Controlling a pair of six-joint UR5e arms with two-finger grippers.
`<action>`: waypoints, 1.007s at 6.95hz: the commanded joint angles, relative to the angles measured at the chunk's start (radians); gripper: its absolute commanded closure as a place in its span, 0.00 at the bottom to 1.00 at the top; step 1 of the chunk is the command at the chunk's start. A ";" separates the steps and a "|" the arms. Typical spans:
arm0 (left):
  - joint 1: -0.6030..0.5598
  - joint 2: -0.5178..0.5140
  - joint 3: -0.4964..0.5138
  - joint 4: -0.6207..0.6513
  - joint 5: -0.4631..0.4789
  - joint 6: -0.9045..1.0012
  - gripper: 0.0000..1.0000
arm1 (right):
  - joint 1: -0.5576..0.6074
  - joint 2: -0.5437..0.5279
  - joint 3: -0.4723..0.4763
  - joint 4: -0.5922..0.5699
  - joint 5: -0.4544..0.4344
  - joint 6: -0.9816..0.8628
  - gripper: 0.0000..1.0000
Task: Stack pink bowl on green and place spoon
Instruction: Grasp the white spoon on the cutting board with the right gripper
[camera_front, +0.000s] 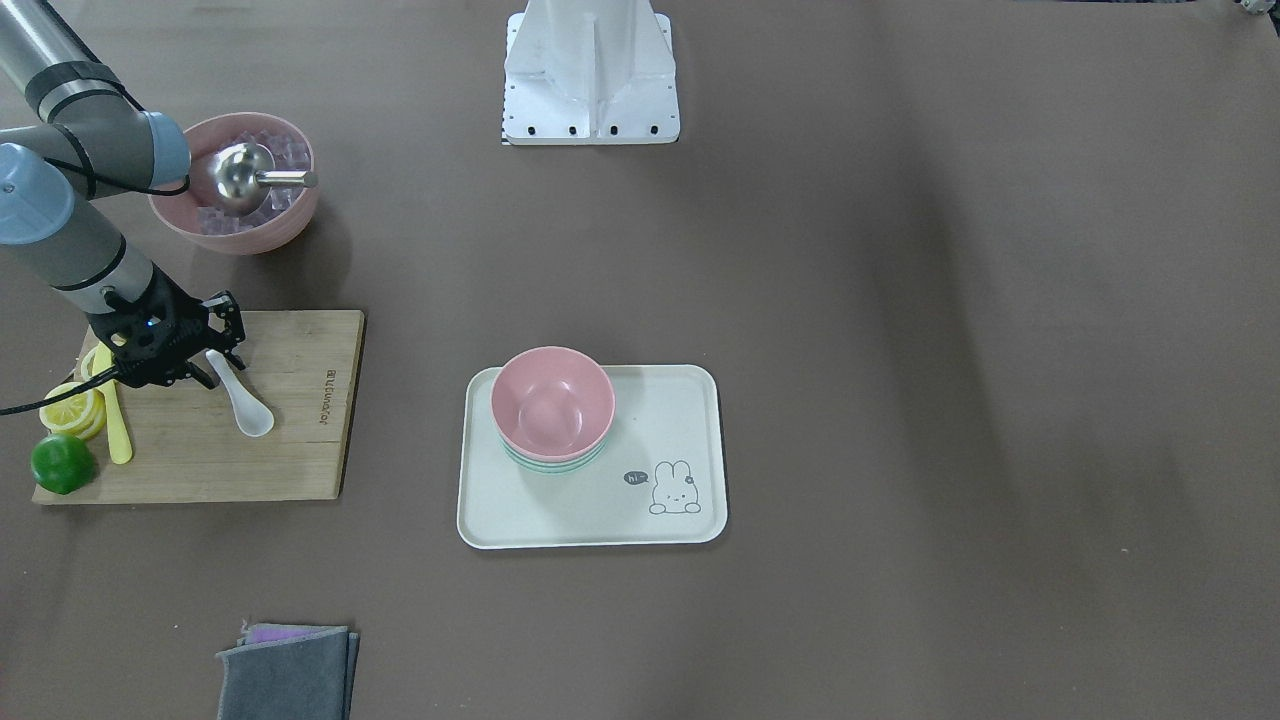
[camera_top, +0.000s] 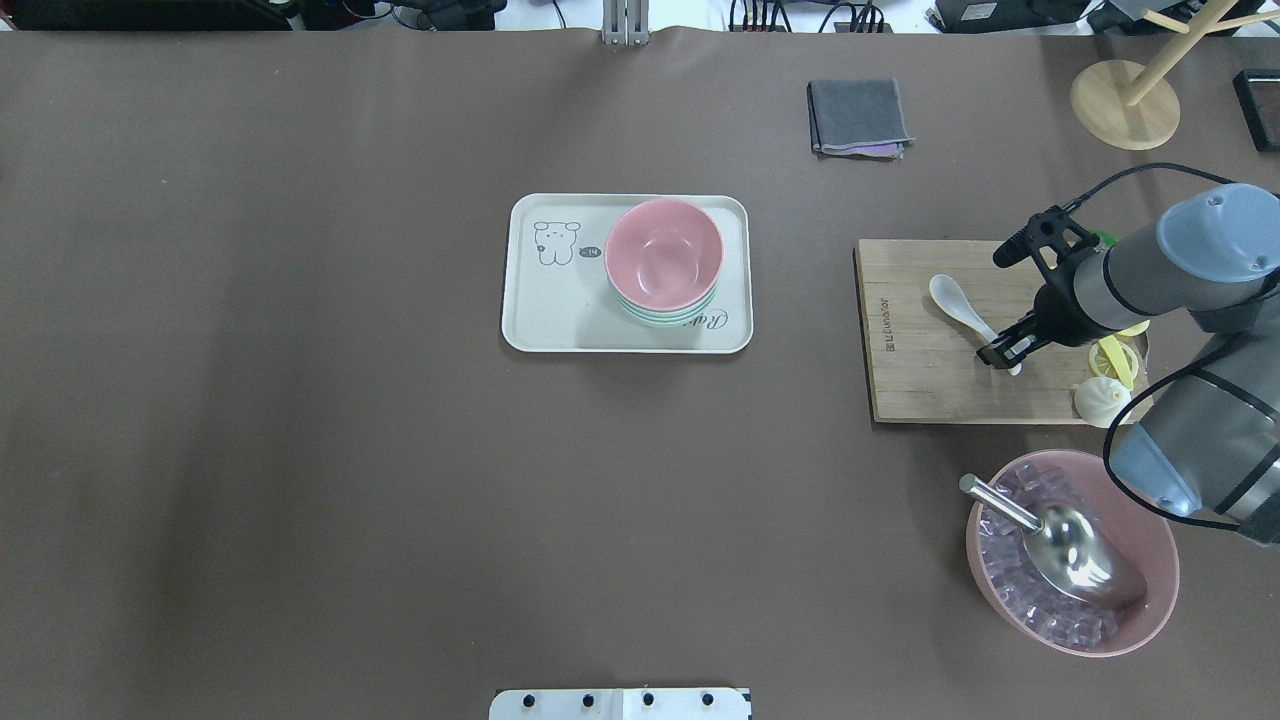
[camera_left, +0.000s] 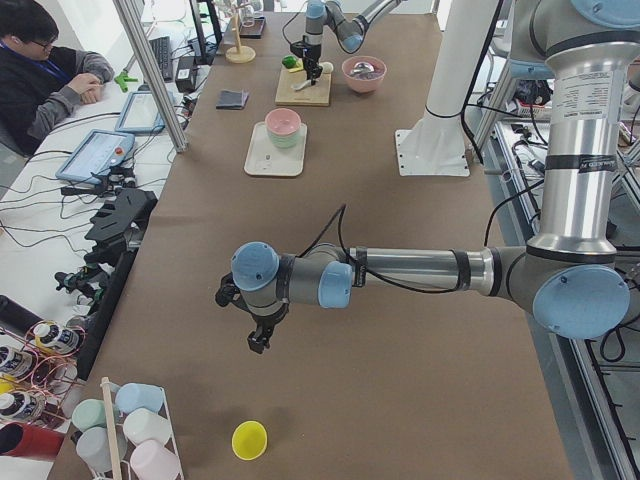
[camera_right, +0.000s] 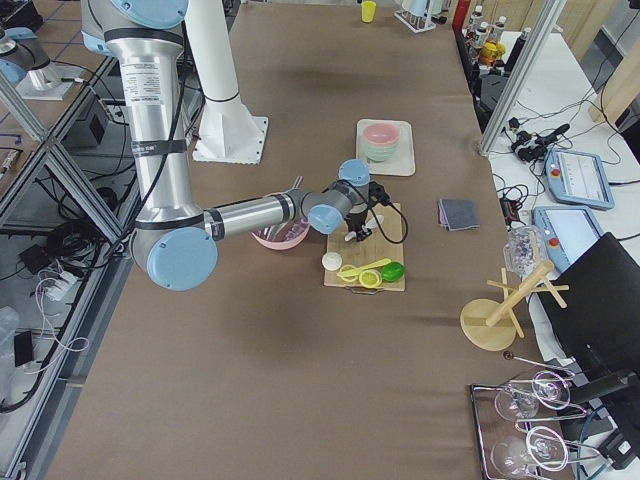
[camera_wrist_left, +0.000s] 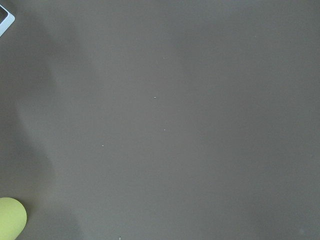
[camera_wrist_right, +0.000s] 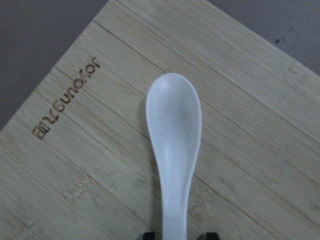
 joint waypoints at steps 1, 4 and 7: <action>0.001 0.004 0.000 -0.001 -0.001 -0.002 0.01 | 0.011 0.000 0.001 -0.001 0.002 -0.002 0.65; 0.002 0.004 0.001 0.001 -0.001 -0.002 0.01 | 0.015 0.001 0.002 -0.003 0.002 0.001 1.00; 0.002 0.004 0.004 0.001 0.001 -0.002 0.01 | 0.049 0.038 0.098 -0.169 0.036 0.027 1.00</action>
